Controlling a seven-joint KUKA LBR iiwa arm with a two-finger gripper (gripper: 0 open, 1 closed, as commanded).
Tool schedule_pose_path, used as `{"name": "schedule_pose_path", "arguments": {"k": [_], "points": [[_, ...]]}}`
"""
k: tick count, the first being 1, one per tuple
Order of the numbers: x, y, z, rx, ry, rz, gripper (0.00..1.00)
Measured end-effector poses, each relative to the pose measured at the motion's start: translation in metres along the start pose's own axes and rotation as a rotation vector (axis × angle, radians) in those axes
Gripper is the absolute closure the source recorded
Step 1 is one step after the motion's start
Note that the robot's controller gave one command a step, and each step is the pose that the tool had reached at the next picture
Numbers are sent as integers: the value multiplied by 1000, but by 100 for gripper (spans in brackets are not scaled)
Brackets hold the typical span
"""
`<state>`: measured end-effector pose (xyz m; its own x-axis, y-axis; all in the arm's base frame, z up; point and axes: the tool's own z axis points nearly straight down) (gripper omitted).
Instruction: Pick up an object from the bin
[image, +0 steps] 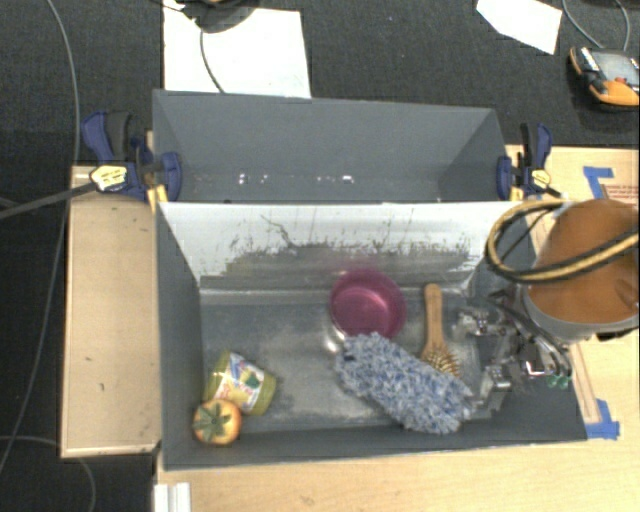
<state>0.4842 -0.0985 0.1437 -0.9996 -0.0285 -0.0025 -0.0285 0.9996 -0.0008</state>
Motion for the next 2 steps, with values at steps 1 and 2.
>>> {"name": "schedule_pose_path", "arguments": {"k": [1,2], "points": [[0,0,0,0,0,0,0],[-1,0,6,1,-3,-20,0]]}}
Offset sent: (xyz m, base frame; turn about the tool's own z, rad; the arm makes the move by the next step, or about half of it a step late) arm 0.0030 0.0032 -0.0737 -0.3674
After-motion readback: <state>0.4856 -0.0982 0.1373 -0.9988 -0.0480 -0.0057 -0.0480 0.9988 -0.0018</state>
